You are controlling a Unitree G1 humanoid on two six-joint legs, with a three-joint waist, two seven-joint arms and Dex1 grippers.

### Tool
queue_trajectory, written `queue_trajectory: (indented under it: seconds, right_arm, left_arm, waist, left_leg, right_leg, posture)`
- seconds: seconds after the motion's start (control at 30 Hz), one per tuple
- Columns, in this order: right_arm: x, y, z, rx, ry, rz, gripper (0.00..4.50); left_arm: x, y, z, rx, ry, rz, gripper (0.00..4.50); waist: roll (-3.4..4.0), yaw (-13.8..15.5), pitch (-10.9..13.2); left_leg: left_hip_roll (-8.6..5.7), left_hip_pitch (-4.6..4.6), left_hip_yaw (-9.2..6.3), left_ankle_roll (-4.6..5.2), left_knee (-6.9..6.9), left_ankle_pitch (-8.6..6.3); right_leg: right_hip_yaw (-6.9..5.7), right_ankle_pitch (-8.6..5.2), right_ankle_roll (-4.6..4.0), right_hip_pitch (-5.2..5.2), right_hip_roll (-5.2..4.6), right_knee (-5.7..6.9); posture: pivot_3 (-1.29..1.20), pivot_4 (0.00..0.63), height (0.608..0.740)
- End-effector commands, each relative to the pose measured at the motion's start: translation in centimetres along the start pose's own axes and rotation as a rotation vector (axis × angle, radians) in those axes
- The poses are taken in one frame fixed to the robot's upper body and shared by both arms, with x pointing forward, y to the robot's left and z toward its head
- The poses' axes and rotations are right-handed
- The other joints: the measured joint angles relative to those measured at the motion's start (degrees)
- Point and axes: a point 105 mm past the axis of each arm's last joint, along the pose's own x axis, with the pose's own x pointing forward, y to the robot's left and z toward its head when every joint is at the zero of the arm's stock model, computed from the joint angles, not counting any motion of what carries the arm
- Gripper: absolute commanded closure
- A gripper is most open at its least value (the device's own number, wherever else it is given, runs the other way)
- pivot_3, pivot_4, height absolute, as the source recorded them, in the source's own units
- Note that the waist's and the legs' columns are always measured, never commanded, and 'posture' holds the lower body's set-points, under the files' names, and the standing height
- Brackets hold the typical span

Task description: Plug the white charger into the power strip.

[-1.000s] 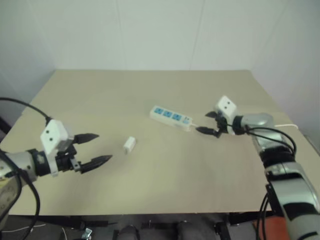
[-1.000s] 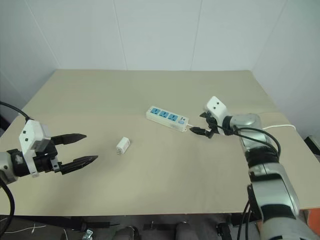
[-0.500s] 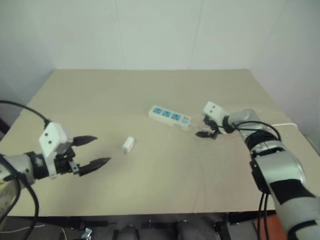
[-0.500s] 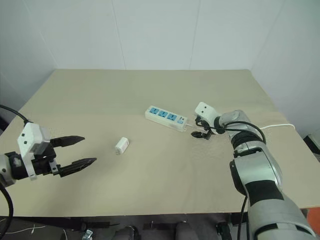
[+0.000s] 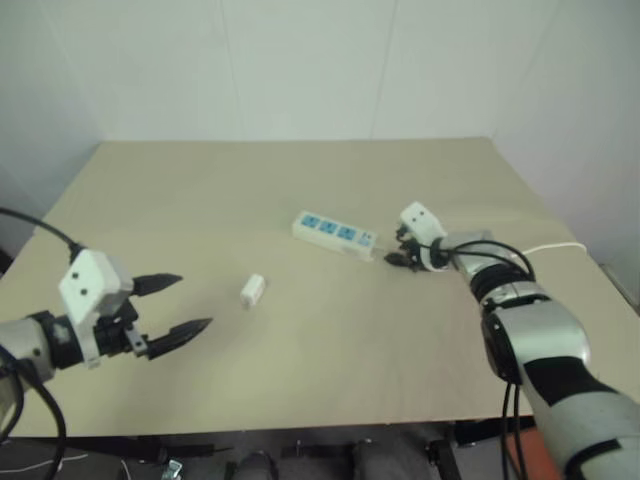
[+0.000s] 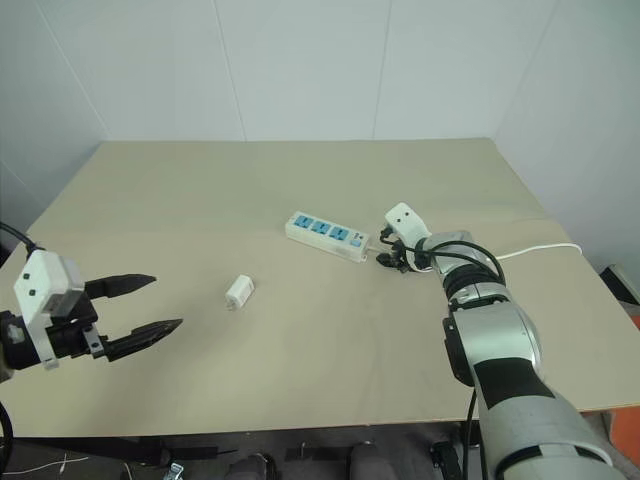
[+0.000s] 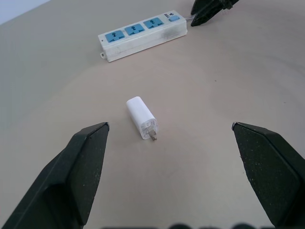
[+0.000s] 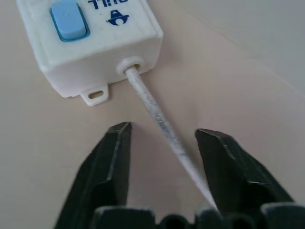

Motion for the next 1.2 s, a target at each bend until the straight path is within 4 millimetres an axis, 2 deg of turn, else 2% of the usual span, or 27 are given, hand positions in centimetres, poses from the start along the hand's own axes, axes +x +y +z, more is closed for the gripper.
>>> queue_trajectory:
  seconds: [0.03, 0.1, 0.17, 0.2, 0.47, 0.63, 0.73, 0.87, 0.97, 1.13, 1.2]
  right_arm:
    - [0.4, 0.6, -0.9, 0.045, 0.012, 0.014, 3.17]
    - [0.6, 1.1, -1.1, 0.053, 0.013, 0.041, 3.93]
    - [0.8, 1.5, -1.2, 0.057, 0.011, 0.063, 4.46]
    - [0.8, 1.7, -1.2, 0.054, 0.011, 0.072, 4.48]
    - [0.6, 2.7, -1.0, -0.033, 0.010, 0.179, 4.48]
    - [-1.1, 3.6, 0.1, -0.153, -0.066, 0.364, 4.48]
    - [-2.5, 3.9, -0.5, -0.169, -0.099, 0.467, 4.48]
    - [-4.7, 4.5, -2.5, -0.176, -0.115, 0.541, 4.48]
    - [-6.5, 4.3, -4.0, -0.158, -0.125, 0.508, 4.48]
    - [-8.2, 3.5, -5.2, -0.095, -0.151, 0.368, 4.48]
    - [-8.8, 3.6, -5.6, -0.080, -0.172, 0.343, 3.82]
  left_arm:
    - [-0.5, -0.1, 1.2, 0.050, -0.019, 0.002, 0.00]
    - [-0.7, -0.1, 1.2, 0.052, -0.015, 0.001, 0.00]
    - [-0.8, -0.1, 1.2, 0.052, -0.012, 0.002, 0.00]
    - [-0.9, -0.1, 1.3, 0.053, -0.011, 0.003, 0.00]
    - [-0.8, 0.0, 1.4, 0.050, -0.008, -0.008, 0.00]
    - [-0.3, -0.3, 1.3, 0.039, -0.014, -0.032, 0.00]
    - [0.1, -0.3, 1.2, 0.032, -0.018, -0.048, 0.00]
    - [0.7, -0.2, 1.3, 0.033, -0.028, -0.070, 0.00]
    - [1.2, -0.1, 1.5, 0.036, -0.042, -0.086, 0.00]
    - [1.6, 0.1, 1.6, 0.035, -0.048, -0.100, 0.00]
    - [1.8, 0.1, 1.6, 0.035, -0.051, -0.105, 0.00]
  waist:
    - [0.00, 0.0, 0.0]
    - [0.00, -0.1, 0.0]
    - [0.00, -0.3, 0.0]
    - [0.00, -0.3, 0.0]
    - [0.00, -0.7, 0.0]
    - [0.00, -1.2, 0.0]
    - [0.01, -1.3, 0.0]
    - [0.01, -0.7, 0.0]
    - [0.01, -0.2, 0.0]
    - [0.02, 0.6, 0.0]
    - [0.02, 0.9, 0.0]
  left_leg:
    - [0.00, 0.01, 0.00, 0.00, 0.00, 0.00]
    - [0.01, 0.01, 0.00, 0.00, 0.00, 0.00]
    - [0.01, 0.05, -0.01, 0.00, 0.00, 0.00]
    - [0.01, 0.08, -0.01, 0.00, 0.00, 0.00]
    - [0.03, 0.24, -0.02, 0.00, 0.00, 0.00]
    - [0.03, 0.26, -0.02, 0.00, -0.01, -0.01]
    - [0.03, 0.24, -0.03, 0.00, -0.01, -0.01]
    - [0.03, 0.24, -0.04, 0.00, -0.03, -0.01]
    - [0.03, 0.26, -0.04, 0.00, -0.03, -0.01]
    - [0.02, 0.29, -0.03, 0.00, -0.02, -0.01]
    - [0.02, 0.29, -0.02, 0.00, -0.02, -0.01]
  right_leg:
    - [0.00, 0.00, 0.00, 0.00, 0.00, 0.00]
    - [0.00, 0.00, 0.00, 0.01, 0.01, -0.01]
    - [0.00, 0.00, 0.00, 0.04, 0.02, -0.01]
    - [0.00, 0.00, 0.00, 0.07, 0.02, -0.01]
    - [0.00, -0.01, 0.01, 0.22, 0.06, -0.03]
    - [0.00, -0.02, 0.01, 0.26, 0.06, -0.04]
    - [0.00, -0.02, 0.02, 0.26, 0.06, -0.05]
    - [-0.01, -0.03, 0.04, 0.29, 0.05, -0.08]
    - [-0.01, -0.03, 0.05, 0.30, 0.05, -0.08]
    - [-0.01, -0.21, 0.34, 0.31, 0.05, -0.06]
    - [-0.01, -0.25, 0.41, 0.32, 0.05, -0.06]
  posture:
    - [0.00, 0.150, 0.740]
    - [0.00, 0.150, 0.740]
    - [0.00, 0.150, 0.740]
    - [0.00, 0.150, 0.740]
    - [0.00, 0.150, 0.740]
    - [0.00, 0.150, 0.740]
    - [0.00, 0.150, 0.740]
    - [0.00, 0.150, 0.740]
    - [0.00, 0.150, 0.740]
    - [0.00, 0.150, 0.740]
    - [0.00, 0.150, 0.740]
